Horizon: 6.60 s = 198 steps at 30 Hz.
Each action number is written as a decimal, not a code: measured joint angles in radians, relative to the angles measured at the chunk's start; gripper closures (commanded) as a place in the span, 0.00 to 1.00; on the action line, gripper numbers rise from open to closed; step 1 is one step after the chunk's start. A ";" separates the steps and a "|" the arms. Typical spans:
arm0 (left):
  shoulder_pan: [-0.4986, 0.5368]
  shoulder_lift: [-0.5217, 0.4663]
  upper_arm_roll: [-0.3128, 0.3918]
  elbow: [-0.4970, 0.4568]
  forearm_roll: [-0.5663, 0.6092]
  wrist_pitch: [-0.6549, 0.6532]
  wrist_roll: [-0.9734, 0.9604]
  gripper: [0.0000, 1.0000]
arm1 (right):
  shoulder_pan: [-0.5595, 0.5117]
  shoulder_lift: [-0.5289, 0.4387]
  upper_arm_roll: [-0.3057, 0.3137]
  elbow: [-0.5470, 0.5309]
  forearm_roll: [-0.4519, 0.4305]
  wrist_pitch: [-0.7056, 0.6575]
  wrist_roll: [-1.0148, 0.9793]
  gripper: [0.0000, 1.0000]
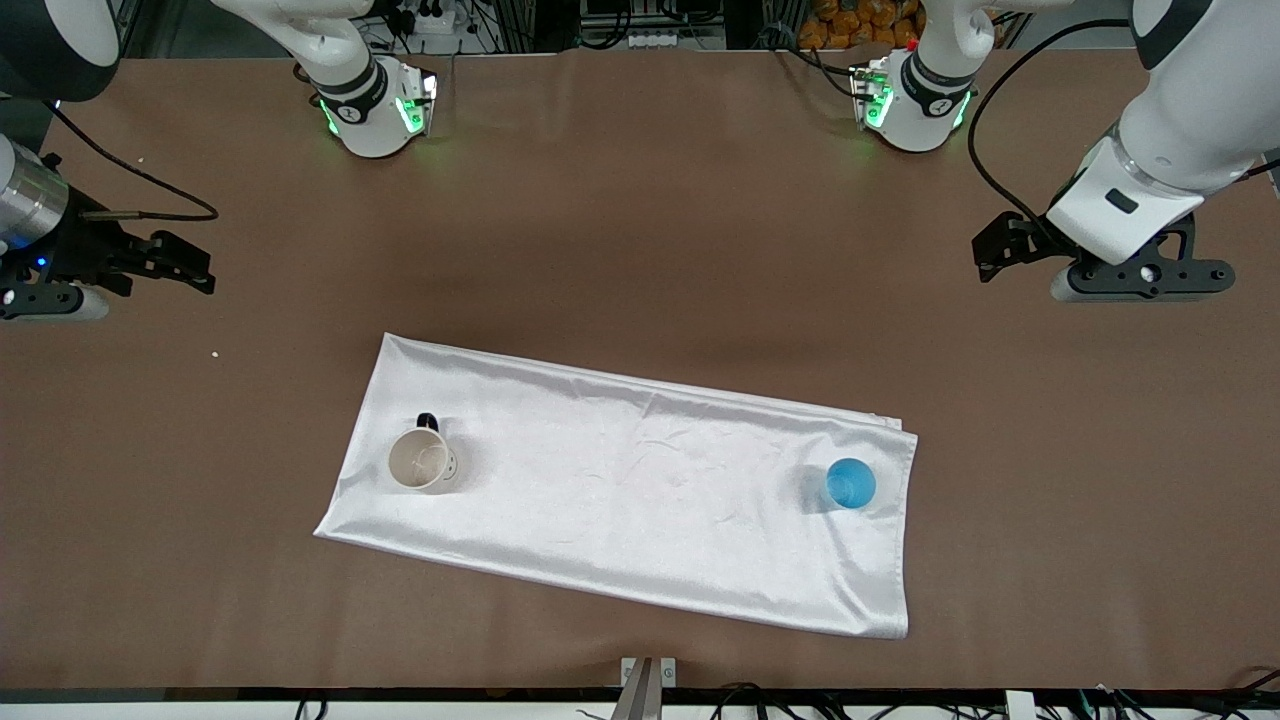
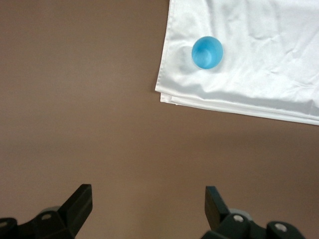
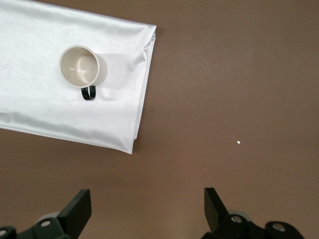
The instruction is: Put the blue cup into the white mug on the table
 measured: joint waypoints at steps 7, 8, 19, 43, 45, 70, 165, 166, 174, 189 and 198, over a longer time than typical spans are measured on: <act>0.000 0.008 0.000 -0.001 0.001 0.016 0.000 0.00 | 0.000 0.006 0.003 -0.002 0.002 0.007 0.000 0.00; 0.000 0.011 0.000 -0.001 0.001 0.023 0.000 0.00 | 0.001 0.008 0.005 -0.003 0.002 0.009 0.000 0.00; -0.011 0.106 -0.023 -0.009 0.001 0.147 0.002 0.00 | 0.049 0.096 0.029 -0.010 0.008 0.022 0.000 0.00; -0.079 0.391 -0.031 0.020 0.027 0.462 0.002 0.00 | 0.112 0.353 0.194 -0.186 0.009 0.502 0.081 0.00; -0.084 0.410 -0.031 0.021 0.029 0.485 0.002 0.00 | 0.114 0.364 0.194 -0.210 0.009 0.547 0.082 0.00; -0.119 0.651 -0.030 0.113 0.055 0.687 0.029 0.00 | 0.117 0.523 0.160 -0.246 -0.111 0.841 0.082 0.00; -0.115 0.519 -0.017 0.029 0.103 0.685 0.019 1.00 | 0.466 0.477 0.386 -0.100 -0.185 0.607 0.977 1.00; -0.115 0.508 -0.017 0.022 0.103 0.679 0.017 1.00 | 0.483 0.477 0.387 -0.102 -0.195 0.607 1.004 1.00; -0.122 0.417 -0.020 -0.062 0.103 0.663 -0.047 1.00 | 0.564 0.477 0.392 -0.139 -0.249 0.606 1.152 1.00; -0.132 0.278 -0.026 -0.211 0.103 0.663 -0.076 1.00 | 0.644 0.488 0.426 -0.210 -0.359 0.642 1.374 1.00; -0.139 0.227 -0.029 -0.240 0.103 0.626 -0.082 1.00 | 0.683 0.546 0.425 -0.217 -0.491 0.710 1.542 1.00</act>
